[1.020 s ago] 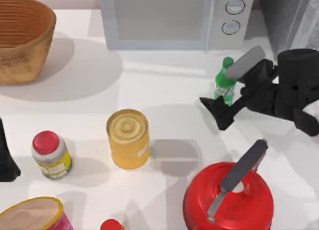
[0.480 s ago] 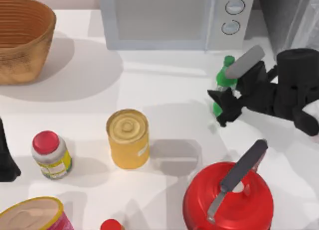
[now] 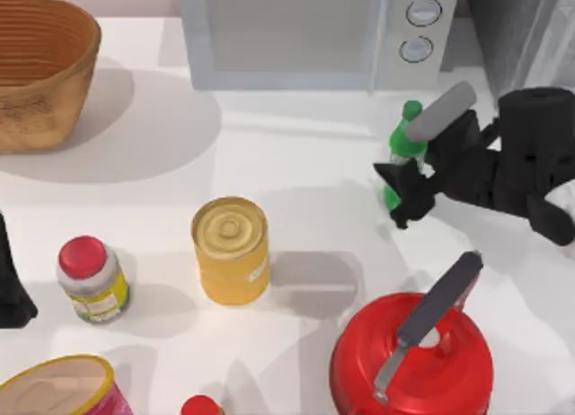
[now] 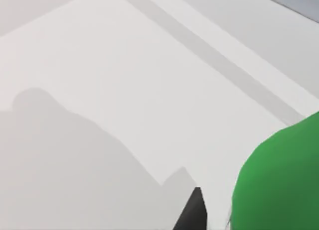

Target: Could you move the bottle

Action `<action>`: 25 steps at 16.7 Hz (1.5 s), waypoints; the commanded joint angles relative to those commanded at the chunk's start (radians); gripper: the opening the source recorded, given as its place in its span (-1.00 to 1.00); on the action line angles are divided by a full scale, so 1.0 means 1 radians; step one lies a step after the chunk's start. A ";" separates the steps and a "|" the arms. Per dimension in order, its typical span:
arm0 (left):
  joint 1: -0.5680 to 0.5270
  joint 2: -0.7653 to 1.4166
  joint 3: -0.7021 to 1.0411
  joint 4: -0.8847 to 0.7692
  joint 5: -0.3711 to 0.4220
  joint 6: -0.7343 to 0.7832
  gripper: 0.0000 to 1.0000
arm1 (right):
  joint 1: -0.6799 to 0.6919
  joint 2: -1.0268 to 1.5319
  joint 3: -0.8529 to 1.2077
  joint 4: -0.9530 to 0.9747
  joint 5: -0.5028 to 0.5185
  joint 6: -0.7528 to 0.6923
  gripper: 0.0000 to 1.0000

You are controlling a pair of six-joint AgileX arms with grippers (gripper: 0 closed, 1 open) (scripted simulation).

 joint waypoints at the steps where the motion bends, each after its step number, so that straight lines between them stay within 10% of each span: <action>1: 0.000 0.000 0.000 0.000 0.000 0.000 1.00 | 0.000 0.000 0.000 0.000 0.000 0.000 -1.00; 8: 0.000 0.000 0.000 0.000 0.000 0.000 1.00 | -0.074 -0.049 -0.040 0.001 0.003 0.006 -1.00; 18: 0.000 0.000 0.000 0.000 0.000 0.000 1.00 | -0.678 -0.418 -0.334 0.001 0.034 0.045 -1.00; 25: 0.000 0.000 0.000 0.000 0.000 0.000 1.00 | -0.717 -0.449 -0.365 0.003 0.038 0.050 -1.00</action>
